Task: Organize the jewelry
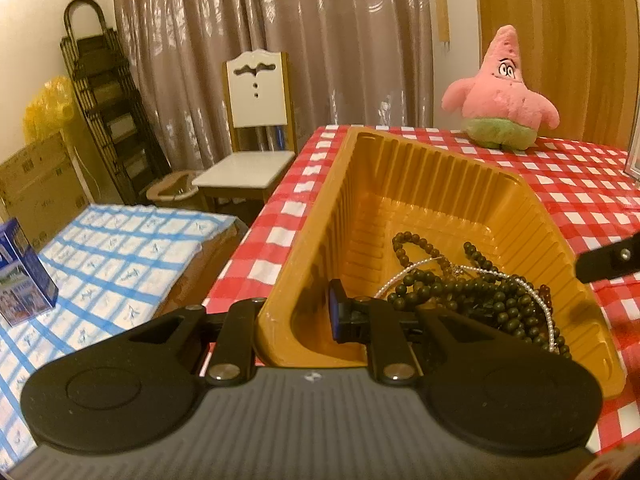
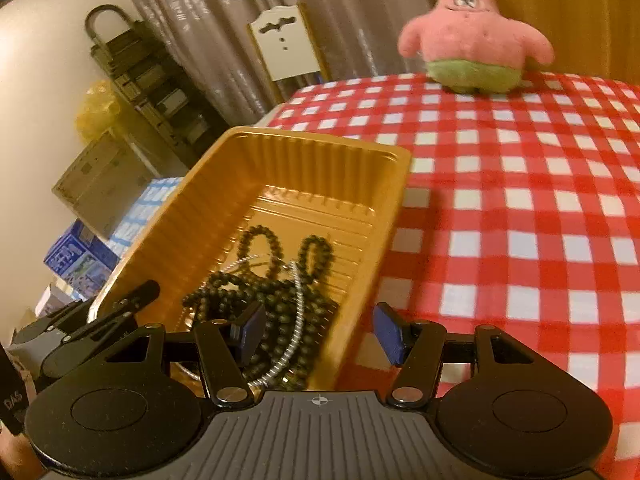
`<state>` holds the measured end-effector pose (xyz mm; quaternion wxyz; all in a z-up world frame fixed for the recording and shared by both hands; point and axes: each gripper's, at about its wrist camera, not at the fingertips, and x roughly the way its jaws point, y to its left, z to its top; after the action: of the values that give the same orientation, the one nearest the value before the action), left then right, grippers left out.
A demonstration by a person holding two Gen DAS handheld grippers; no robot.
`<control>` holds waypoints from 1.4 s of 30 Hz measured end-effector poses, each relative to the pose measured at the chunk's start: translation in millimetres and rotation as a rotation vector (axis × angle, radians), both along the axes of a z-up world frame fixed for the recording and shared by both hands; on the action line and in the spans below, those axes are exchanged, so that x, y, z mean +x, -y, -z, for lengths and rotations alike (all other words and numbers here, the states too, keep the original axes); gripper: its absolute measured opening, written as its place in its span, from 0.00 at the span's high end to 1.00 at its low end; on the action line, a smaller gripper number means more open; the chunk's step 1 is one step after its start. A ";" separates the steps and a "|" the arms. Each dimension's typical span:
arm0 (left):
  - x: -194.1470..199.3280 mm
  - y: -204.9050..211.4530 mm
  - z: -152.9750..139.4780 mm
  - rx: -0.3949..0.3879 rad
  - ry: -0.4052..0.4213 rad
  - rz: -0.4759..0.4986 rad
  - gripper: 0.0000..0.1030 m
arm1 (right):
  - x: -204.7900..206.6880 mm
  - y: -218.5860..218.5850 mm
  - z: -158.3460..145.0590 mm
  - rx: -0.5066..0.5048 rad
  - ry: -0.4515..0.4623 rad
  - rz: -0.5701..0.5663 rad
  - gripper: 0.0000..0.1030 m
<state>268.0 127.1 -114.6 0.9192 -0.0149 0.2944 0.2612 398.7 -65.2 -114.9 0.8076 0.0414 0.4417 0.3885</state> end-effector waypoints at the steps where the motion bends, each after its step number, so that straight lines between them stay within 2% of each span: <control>1: 0.2 -3.0 1.2 -0.017 -0.004 -0.003 0.84 | 0.0 2.8 0.6 0.000 -0.008 0.006 0.42; 11: 0.3 -27.3 16.8 -0.178 -0.041 -0.033 0.82 | -2.5 13.0 4.5 -0.008 -0.050 0.044 0.42; 20: 0.8 -29.8 21.9 -0.192 -0.053 -0.036 0.80 | -6.4 10.1 6.2 -0.033 -0.042 0.055 0.41; 22: 0.6 -30.5 22.1 -0.197 -0.058 -0.037 0.69 | -8.0 9.8 5.6 -0.036 -0.035 0.055 0.41; 23: 1.0 -30.7 21.7 -0.199 -0.060 -0.043 0.58 | -8.6 9.4 5.4 -0.040 -0.031 0.054 0.41; 24: 0.4 -30.6 21.1 -0.204 -0.059 -0.048 0.51 | -9.1 9.3 5.2 -0.044 -0.026 0.054 0.41; 25: -0.4 -30.8 20.7 -0.210 -0.055 -0.050 0.48 | -9.4 9.4 4.5 -0.046 -0.020 0.054 0.41; 27: -1.2 -30.8 20.1 -0.220 -0.053 -0.057 0.35 | -9.6 10.2 3.6 -0.045 -0.015 0.054 0.40; 35: -12.5 -26.9 14.4 -0.225 -0.061 -0.090 0.27 | -18.9 20.3 -1.1 -0.065 0.032 0.083 0.30; 40: -29.9 -13.5 -3.0 -0.156 -0.048 -0.108 0.24 | -33.9 35.0 -5.4 -0.090 0.073 0.088 0.30; 42: -38.3 -5.7 -13.4 -0.136 -0.039 -0.105 0.18 | -42.1 43.7 -6.9 -0.095 0.084 0.086 0.30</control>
<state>229.8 132.8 -101.2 0.8953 -0.0875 0.3280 0.2886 356.6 -108.9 -107.9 0.8425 0.0056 0.4232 0.3332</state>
